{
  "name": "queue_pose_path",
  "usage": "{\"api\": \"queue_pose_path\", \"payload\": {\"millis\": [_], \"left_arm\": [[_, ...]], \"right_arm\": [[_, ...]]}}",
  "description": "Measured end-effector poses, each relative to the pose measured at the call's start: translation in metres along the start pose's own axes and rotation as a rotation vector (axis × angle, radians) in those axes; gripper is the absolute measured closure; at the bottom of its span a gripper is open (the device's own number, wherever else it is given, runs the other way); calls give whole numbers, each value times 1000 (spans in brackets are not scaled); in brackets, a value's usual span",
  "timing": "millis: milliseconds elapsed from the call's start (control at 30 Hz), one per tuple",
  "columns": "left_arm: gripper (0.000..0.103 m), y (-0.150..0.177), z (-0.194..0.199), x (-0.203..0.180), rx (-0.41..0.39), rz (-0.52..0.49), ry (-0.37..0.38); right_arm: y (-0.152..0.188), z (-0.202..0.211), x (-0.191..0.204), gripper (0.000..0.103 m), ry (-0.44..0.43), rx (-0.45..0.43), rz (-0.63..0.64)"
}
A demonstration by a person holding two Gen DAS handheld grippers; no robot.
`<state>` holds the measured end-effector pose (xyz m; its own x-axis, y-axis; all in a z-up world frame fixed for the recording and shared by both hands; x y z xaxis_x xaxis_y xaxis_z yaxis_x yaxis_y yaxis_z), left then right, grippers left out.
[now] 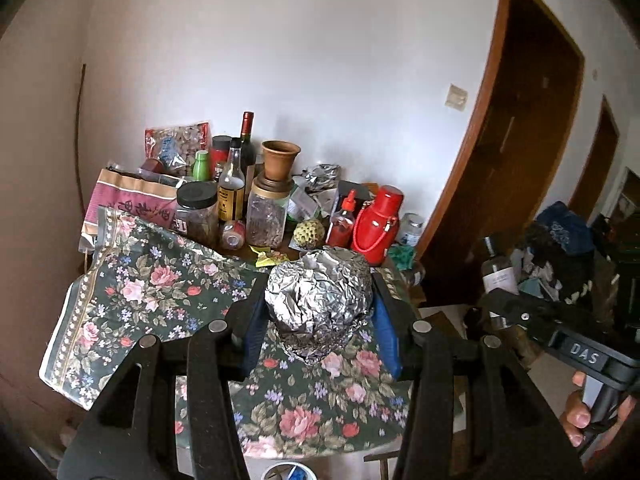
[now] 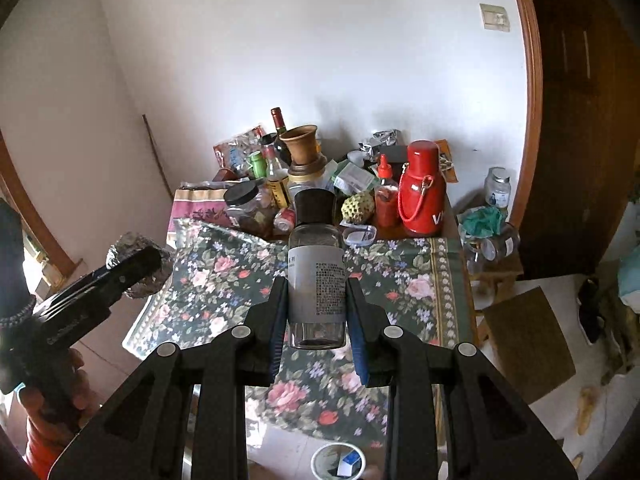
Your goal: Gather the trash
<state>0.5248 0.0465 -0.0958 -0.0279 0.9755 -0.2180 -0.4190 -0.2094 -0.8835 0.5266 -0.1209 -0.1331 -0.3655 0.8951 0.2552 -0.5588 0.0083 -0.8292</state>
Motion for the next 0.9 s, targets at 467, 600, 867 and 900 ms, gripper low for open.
{"api": "queue_pose_path", "payload": {"millis": [467, 600, 867, 900], "left_arm": [[56, 61, 125, 42, 55, -49, 62], [56, 88, 149, 43, 88, -55, 86], [56, 144, 159, 40, 197, -33, 110], [56, 149, 161, 40, 207, -27, 109]], "right_arm": [[81, 73, 82, 77, 33, 16, -54], [109, 89, 89, 77, 50, 40, -63], [163, 97, 80, 77, 83, 151, -113], [168, 96, 78, 77, 85, 165, -118]]}}
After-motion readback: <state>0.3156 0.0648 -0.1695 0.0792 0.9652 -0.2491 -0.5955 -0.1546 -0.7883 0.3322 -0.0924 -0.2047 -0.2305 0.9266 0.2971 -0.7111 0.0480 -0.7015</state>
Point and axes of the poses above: each gripper's, at about its wrist camera, not at the fingertips, and z roughly against the way its jaws point, x to its left, y to its underside, the point moved 7 cm from there along -z, roughly the way its jaws point, and after that the axes turned 9 degrees about -x, right-handed, at the moved point
